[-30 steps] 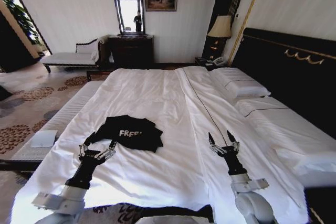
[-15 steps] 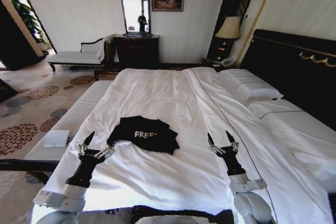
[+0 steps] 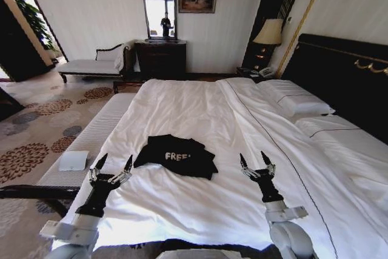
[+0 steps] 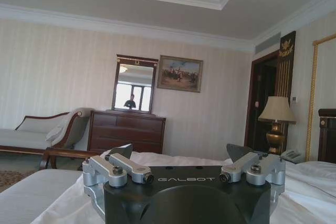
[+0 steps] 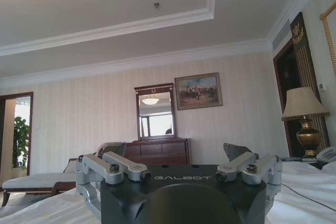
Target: Fold the clothes on the bed.
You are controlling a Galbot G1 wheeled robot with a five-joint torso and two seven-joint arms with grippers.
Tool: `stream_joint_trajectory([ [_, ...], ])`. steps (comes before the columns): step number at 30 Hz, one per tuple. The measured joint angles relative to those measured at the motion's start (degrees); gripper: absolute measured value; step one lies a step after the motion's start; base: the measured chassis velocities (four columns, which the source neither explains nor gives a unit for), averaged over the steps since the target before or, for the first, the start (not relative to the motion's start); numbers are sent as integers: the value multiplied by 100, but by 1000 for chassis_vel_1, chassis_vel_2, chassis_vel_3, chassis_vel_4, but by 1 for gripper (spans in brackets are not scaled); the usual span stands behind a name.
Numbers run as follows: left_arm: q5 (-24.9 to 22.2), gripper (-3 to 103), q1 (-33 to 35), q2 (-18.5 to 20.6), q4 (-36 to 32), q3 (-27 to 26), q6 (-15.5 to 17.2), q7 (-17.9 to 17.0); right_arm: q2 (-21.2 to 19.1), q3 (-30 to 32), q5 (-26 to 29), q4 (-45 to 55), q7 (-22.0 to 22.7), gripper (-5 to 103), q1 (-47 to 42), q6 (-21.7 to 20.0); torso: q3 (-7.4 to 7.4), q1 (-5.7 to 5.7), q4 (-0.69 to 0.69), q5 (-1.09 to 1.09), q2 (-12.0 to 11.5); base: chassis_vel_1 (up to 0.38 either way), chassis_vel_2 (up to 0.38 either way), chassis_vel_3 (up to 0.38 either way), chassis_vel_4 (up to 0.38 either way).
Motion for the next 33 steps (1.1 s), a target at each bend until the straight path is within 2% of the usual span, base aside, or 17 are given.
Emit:
stream_joint_trajectory([
  [10, 33, 100, 46, -174, 11, -4, -43, -2, -27, 30, 87, -36, -12, 100, 99, -2, 0, 0, 0, 0, 0, 17, 15, -13, -15],
  [23, -1, 100, -21, -200, 90, -87, -82, -37, 23, 19, 129, -26, -31, 100, 115, 42, 0, -1, 0, 0, 0, 71, 90, -73, -89],
  [27, 153, 100, -72, -235, 199, -92, -97, -202, 59, -18, 190, -94, -93, 100, 177, 201, 0, 0, 0, -2, 0, 26, 39, -16, -26],
  [30, 420, 100, -155, -282, 404, -127, 2, -466, 90, -56, 197, -182, -208, 100, 234, 289, 0, 0, 0, 0, 0, 0, 0, 0, 0],
  [33, 463, 100, -163, -291, 521, -129, 28, -535, 106, -82, 189, -241, -254, 100, 263, 322, 0, 0, 0, 1, 0, 0, 0, 0, 0],
])
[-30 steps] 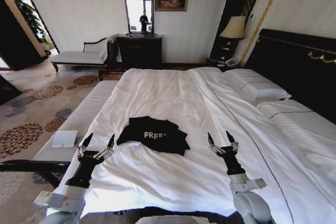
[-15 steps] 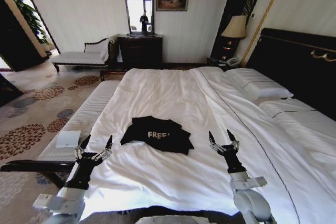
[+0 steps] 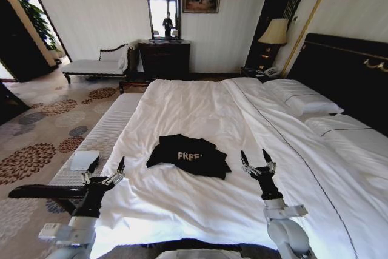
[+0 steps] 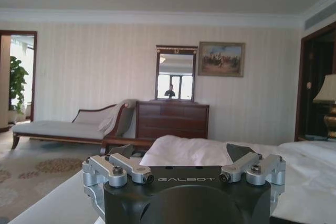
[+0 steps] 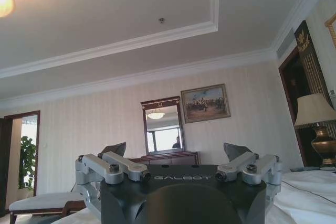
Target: Fold the clothes on the bed.
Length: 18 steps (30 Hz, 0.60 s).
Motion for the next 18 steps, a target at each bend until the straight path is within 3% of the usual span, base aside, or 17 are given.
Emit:
stream_joint_trajectory([
  [18, -4, 100, -174, -218, 295, 135, 37, -12, 65, 21, 12, -281, 65, 100, 34, -59, -1, -1, -1, -1, 1, 0, 0, 0, 0],
])
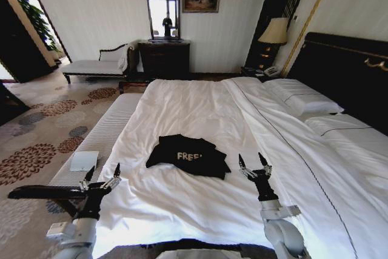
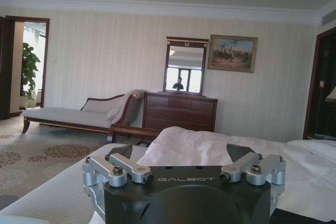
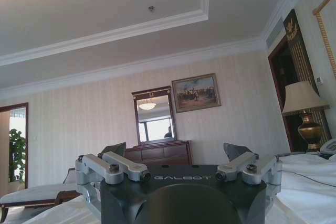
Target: Fold the clothes on the bed.
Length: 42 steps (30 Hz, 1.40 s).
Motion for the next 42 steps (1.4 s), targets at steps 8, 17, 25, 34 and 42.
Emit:
stream_joint_trajectory([
  [8, 203, 100, -27, -196, 102, 100, 30, 13, -106, 24, 142, -180, -128, 100, 123, 220, 1, 2, 1, 0, -1, 0, 0, 0, 0],
  [17, 131, 100, -234, -12, 610, 37, 161, -41, -55, -3, 44, -351, -133, 100, 76, 325, 0, 1, 1, -1, 0, 0, 0, 0, 0],
  [25, -325, 100, -1134, 686, 1043, 323, 1304, -352, 32, 171, 826, -193, 207, 100, -429, 404, 1, 1, -1, -1, 0, 0, 0, 0, 0],
  [34, -2174, 100, -2099, 976, 1166, 563, 2491, -1678, -51, 234, 1266, -456, 368, 100, -426, 494, 1, 1, 4, 1, -1, 0, 0, 0, 0],
  [42, -3741, 100, -3460, 806, 1939, 1224, 2944, -2532, -36, 303, 1145, -404, 300, 100, -475, 584, 1, 1, 1, 0, 0, 0, 0, 0, 0],
])
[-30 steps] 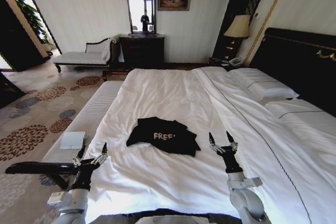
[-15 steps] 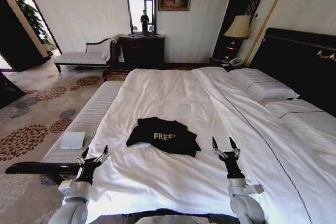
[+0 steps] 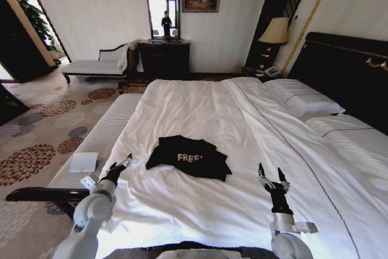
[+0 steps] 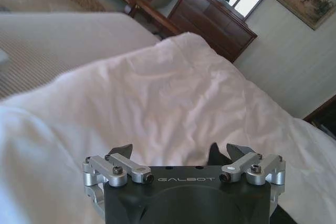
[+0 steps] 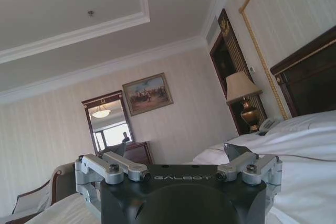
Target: Fold the clothes on the bed.
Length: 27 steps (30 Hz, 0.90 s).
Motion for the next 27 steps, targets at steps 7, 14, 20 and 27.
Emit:
stream_joint_trajectory([
  [7, -177, 100, -952, -215, 862, 587, 215, -206, -75, 130, 20, 70, -35, 100, -17, 96, 1, 1, -1, 1, -1, 0, 0, 0, 0],
  [14, -68, 100, -1672, -371, 1827, 787, 225, -252, -139, 106, 21, -34, 16, 100, 89, 89, 0, 0, 0, 1, -1, 0, 0, 0, 0],
  [20, -202, 100, -2059, -529, 2244, 844, 242, -291, -145, 111, 21, -89, 41, 100, 119, 83, 0, 0, -1, 1, -1, 0, 0, 0, 0],
  [27, -214, 100, -2171, -753, 2486, 874, 306, -303, -167, 129, 40, -134, 48, 100, 137, 93, 0, 0, 0, 0, 0, 0, 0, 0, 0],
])
